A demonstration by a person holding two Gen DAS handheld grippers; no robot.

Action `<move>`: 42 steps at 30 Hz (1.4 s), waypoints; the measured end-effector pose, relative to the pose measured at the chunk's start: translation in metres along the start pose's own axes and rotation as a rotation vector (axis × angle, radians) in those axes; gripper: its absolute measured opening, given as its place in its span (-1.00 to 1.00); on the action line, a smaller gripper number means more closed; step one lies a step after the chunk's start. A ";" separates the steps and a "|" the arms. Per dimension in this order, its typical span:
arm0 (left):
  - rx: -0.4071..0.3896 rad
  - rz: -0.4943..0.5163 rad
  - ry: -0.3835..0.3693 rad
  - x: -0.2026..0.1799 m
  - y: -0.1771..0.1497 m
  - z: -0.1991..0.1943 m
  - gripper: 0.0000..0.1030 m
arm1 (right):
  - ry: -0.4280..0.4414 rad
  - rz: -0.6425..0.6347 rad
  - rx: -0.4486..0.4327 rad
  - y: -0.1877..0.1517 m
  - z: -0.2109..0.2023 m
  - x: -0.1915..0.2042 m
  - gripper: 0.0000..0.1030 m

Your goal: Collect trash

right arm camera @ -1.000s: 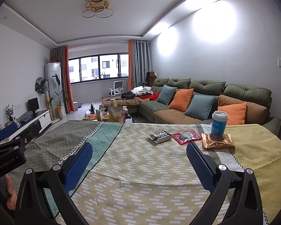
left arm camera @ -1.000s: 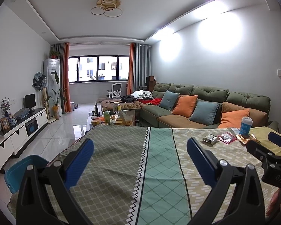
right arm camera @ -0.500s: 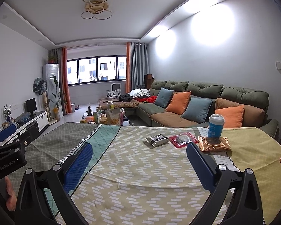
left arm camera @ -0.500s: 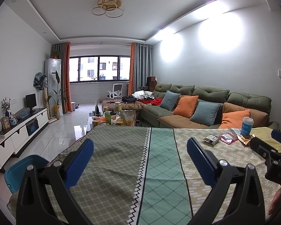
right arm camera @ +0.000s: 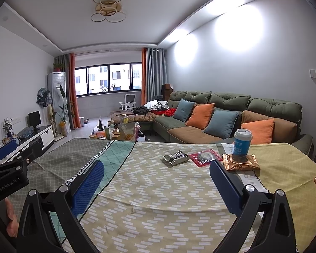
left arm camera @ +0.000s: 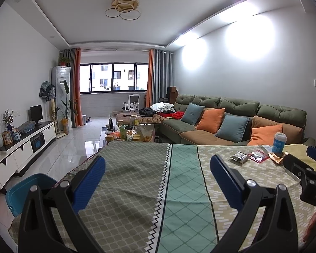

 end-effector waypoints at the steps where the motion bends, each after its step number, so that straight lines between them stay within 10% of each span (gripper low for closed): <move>1: 0.000 0.000 0.001 0.000 0.000 0.000 0.94 | 0.001 0.000 -0.001 0.000 0.000 0.000 0.94; 42: 0.001 -0.002 0.012 0.001 -0.006 0.001 0.94 | -0.001 0.001 -0.004 -0.001 -0.001 -0.001 0.94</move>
Point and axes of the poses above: each gripper's, at about its wrist camera, not at the fingertips, and z roughly the way its jaws point, x to its left, y to its top, the point moved 4 cm from there along z, roughly the way its jaws point, and after that the axes turned 1 degree about -y, right-handed, at the moved point
